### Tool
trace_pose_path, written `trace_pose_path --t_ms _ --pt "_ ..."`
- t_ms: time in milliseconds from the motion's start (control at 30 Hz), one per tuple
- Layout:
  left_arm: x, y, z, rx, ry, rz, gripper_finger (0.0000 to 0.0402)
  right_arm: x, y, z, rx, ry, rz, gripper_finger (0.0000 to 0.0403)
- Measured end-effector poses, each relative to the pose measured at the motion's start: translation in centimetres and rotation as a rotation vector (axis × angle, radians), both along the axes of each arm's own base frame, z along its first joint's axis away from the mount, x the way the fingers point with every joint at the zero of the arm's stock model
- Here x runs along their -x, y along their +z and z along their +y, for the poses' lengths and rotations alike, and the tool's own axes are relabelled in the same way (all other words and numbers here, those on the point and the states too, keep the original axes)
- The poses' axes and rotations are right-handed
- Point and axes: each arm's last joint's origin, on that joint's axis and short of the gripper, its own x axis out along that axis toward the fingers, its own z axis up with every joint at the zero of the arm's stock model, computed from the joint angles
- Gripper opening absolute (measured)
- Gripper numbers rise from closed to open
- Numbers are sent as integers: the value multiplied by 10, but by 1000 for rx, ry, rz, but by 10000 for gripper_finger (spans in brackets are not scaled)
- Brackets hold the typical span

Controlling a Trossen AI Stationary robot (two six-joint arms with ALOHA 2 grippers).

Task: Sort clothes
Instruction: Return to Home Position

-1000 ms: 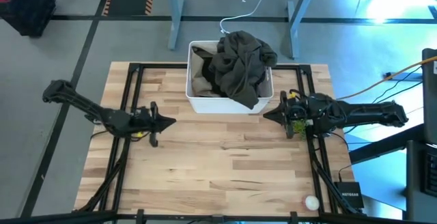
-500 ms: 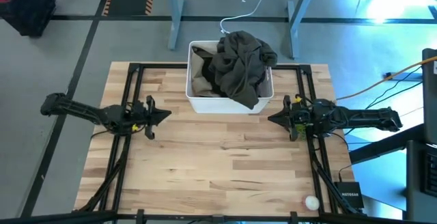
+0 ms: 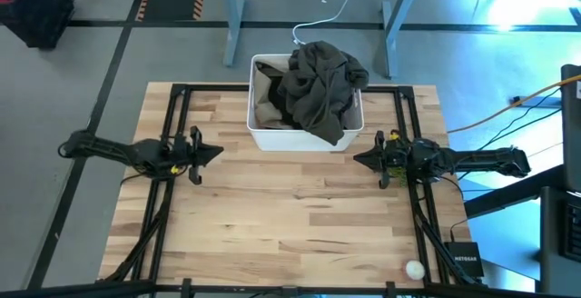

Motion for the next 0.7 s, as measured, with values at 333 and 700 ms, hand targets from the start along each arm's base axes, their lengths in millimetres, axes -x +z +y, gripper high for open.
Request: trace_pose_path --t_ms 333,700 --pt "10 -7 8 2 221 59 3 0 -1 0 1 14 13 33" --pt "9 -10 5 18 138 80 3 0 -1 0 24 15 8 33"
